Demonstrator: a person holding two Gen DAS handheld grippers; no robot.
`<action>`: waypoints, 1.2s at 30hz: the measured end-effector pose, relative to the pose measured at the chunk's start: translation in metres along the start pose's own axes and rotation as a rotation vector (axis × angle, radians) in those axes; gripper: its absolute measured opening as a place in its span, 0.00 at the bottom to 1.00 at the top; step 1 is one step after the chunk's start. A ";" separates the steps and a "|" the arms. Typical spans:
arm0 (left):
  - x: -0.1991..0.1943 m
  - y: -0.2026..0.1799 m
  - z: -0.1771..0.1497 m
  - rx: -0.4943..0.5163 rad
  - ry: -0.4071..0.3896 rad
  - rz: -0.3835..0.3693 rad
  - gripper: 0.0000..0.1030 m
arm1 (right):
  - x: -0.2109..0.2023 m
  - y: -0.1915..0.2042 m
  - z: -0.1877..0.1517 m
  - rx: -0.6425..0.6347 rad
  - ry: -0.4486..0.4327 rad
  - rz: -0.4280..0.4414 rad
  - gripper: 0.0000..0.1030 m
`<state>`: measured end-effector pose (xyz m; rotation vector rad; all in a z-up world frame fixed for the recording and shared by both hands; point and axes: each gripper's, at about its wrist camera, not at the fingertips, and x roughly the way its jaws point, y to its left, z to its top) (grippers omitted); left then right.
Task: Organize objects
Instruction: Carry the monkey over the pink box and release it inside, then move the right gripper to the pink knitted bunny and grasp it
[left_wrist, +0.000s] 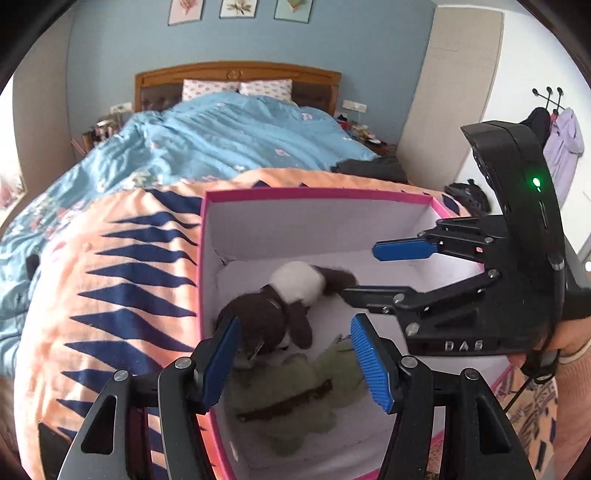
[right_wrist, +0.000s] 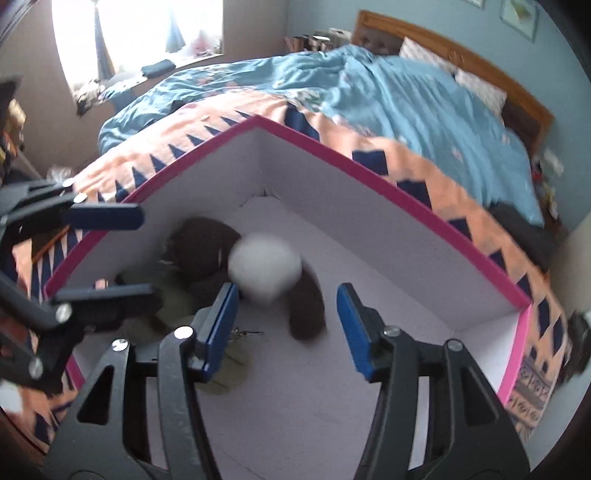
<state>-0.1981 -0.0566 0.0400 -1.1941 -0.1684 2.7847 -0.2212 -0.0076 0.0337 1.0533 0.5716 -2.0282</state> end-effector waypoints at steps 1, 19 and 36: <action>-0.004 -0.001 -0.001 0.002 -0.015 0.003 0.63 | -0.002 -0.003 -0.001 0.015 -0.008 -0.001 0.56; -0.109 -0.030 -0.069 0.087 -0.311 -0.145 1.00 | -0.138 0.028 -0.107 0.149 -0.357 0.176 0.72; -0.070 -0.051 -0.140 0.132 -0.167 -0.082 1.00 | -0.081 0.069 -0.186 0.243 -0.224 0.129 0.72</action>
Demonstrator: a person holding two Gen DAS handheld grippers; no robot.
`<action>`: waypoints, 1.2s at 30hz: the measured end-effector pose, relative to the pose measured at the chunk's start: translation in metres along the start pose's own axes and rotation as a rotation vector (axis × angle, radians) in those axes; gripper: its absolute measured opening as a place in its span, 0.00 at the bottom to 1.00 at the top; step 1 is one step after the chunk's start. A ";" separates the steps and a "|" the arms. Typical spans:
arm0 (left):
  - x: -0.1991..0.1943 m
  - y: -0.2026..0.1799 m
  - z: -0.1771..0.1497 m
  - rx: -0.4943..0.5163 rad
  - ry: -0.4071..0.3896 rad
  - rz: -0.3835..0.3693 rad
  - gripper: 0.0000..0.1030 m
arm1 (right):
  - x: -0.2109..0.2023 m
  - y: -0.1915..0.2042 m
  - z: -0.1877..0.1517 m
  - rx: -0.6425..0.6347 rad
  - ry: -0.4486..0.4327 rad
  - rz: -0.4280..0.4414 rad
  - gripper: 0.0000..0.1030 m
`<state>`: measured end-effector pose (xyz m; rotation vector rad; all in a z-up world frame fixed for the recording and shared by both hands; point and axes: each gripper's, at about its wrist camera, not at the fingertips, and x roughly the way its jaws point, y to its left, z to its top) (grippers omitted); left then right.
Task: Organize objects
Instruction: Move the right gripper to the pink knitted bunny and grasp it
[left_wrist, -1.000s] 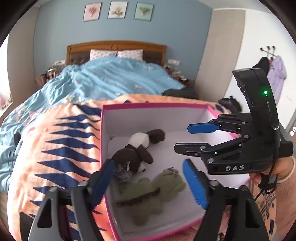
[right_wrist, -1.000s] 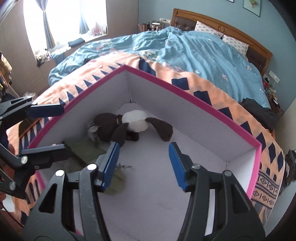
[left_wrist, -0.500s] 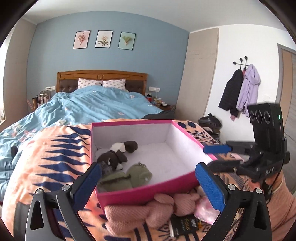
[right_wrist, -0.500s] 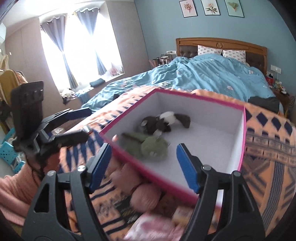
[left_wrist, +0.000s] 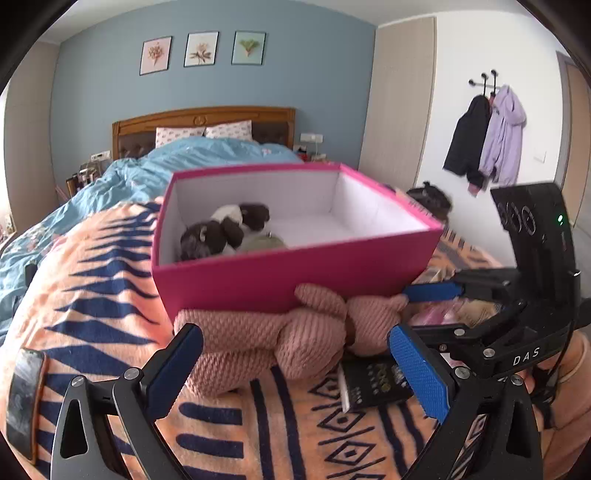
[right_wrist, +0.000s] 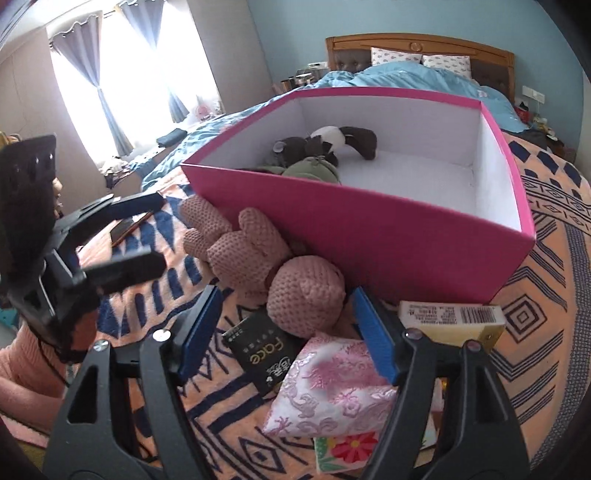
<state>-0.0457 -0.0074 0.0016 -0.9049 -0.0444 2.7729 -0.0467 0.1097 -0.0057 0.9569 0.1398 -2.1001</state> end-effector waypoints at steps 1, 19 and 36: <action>0.004 0.001 -0.002 -0.002 0.013 -0.002 1.00 | 0.004 0.000 -0.001 -0.004 0.011 -0.018 0.72; 0.043 0.007 -0.010 -0.066 0.164 -0.029 0.67 | 0.028 -0.002 -0.012 -0.015 0.047 -0.078 0.49; 0.023 -0.013 -0.007 -0.048 0.163 -0.103 0.52 | 0.000 0.008 -0.014 -0.039 -0.007 -0.071 0.48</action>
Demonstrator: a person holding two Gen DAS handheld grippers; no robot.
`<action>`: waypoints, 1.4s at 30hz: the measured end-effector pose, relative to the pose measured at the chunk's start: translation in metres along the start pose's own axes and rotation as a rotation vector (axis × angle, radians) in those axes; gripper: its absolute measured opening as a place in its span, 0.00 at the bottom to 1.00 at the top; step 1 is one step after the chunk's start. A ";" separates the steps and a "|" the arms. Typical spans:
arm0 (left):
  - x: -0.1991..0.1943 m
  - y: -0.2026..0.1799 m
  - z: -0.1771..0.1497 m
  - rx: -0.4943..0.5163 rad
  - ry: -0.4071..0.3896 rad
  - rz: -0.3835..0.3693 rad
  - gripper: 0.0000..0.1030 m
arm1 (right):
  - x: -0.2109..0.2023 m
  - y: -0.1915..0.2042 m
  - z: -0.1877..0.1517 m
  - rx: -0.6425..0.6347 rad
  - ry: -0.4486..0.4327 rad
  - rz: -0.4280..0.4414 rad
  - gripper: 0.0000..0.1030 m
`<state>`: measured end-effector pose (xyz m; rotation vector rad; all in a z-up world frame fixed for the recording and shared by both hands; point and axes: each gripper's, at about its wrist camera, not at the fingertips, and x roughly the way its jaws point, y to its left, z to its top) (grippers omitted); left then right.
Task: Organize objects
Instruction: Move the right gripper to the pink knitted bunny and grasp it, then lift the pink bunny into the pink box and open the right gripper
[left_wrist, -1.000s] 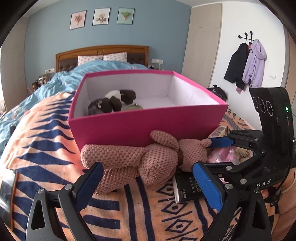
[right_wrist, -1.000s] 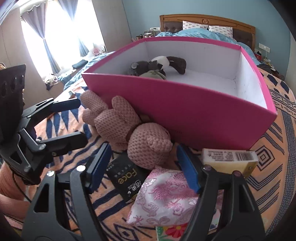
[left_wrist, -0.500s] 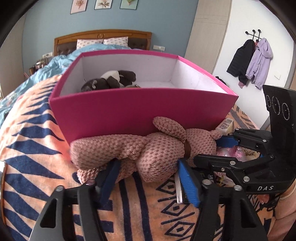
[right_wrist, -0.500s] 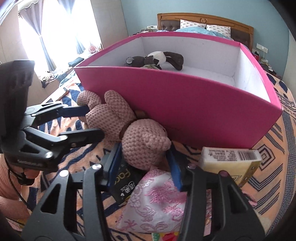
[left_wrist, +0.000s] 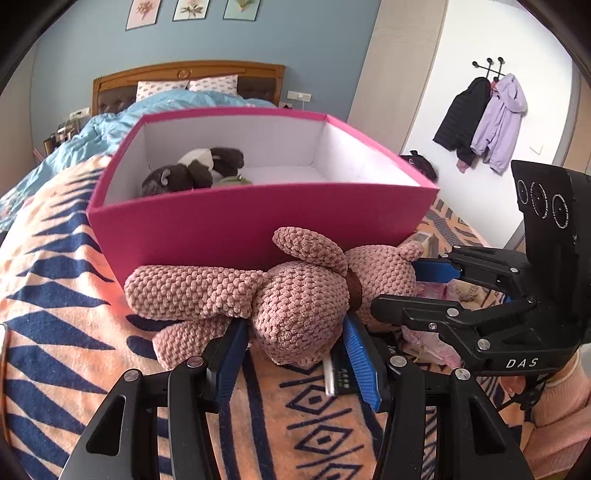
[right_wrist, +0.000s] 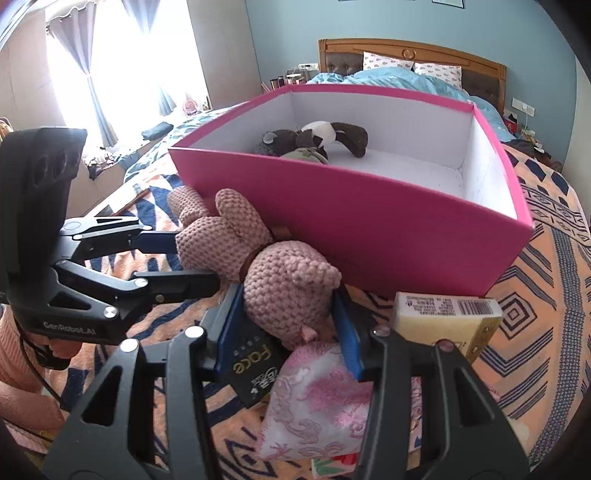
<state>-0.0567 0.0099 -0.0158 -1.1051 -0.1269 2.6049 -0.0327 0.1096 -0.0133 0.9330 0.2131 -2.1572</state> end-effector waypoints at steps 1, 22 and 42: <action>-0.004 -0.002 0.000 0.004 -0.006 -0.002 0.52 | -0.003 0.001 0.000 -0.001 -0.004 0.004 0.48; -0.069 -0.010 0.079 0.105 -0.227 0.111 0.53 | -0.068 0.014 0.081 -0.148 -0.219 0.042 0.48; 0.015 0.057 0.132 0.020 -0.075 0.252 0.53 | 0.033 -0.032 0.156 -0.134 -0.074 0.083 0.48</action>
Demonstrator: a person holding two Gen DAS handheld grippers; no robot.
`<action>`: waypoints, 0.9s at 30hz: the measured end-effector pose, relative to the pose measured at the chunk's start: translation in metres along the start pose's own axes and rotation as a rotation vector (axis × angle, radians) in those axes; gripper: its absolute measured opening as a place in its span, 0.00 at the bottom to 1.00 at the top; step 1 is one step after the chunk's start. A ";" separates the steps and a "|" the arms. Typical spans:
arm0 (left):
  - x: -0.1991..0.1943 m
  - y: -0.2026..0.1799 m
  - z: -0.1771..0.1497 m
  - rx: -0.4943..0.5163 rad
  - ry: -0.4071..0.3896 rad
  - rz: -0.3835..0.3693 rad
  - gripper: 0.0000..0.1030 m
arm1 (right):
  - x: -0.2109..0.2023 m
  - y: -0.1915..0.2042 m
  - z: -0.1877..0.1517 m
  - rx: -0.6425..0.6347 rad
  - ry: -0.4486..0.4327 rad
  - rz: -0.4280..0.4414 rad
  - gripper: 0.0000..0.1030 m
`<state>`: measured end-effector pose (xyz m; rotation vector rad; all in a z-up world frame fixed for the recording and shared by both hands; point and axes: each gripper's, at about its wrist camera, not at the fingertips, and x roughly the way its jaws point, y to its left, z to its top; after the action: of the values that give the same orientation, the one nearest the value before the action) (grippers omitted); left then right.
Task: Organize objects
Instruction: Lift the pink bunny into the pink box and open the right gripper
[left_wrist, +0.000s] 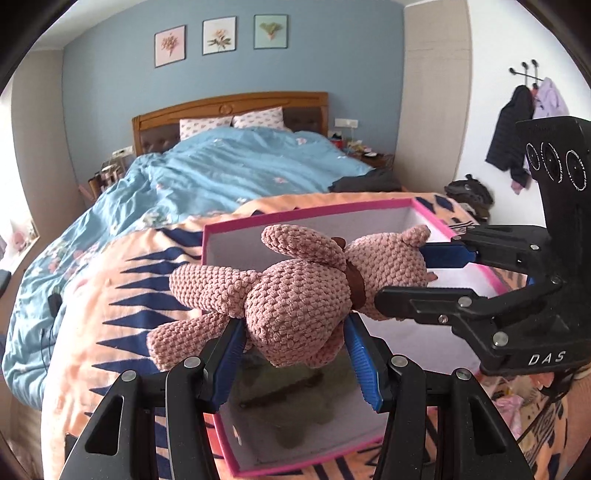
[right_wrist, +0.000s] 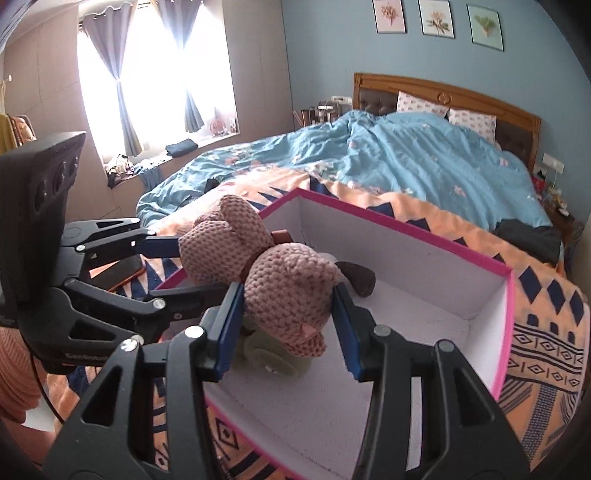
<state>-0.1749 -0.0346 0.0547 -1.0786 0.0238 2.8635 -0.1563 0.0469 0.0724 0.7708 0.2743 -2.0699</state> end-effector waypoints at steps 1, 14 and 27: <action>0.002 0.001 0.000 -0.004 0.006 0.005 0.53 | 0.007 -0.003 0.001 0.002 0.019 0.003 0.49; 0.022 -0.002 -0.002 -0.007 0.061 0.073 0.50 | 0.049 -0.027 0.002 0.111 0.165 -0.111 0.63; -0.015 -0.004 -0.015 -0.040 -0.064 -0.021 0.78 | 0.011 -0.020 -0.014 0.149 0.090 -0.053 0.65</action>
<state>-0.1532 -0.0320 0.0539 -0.9871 -0.0488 2.8896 -0.1708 0.0577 0.0527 0.9568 0.1934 -2.1260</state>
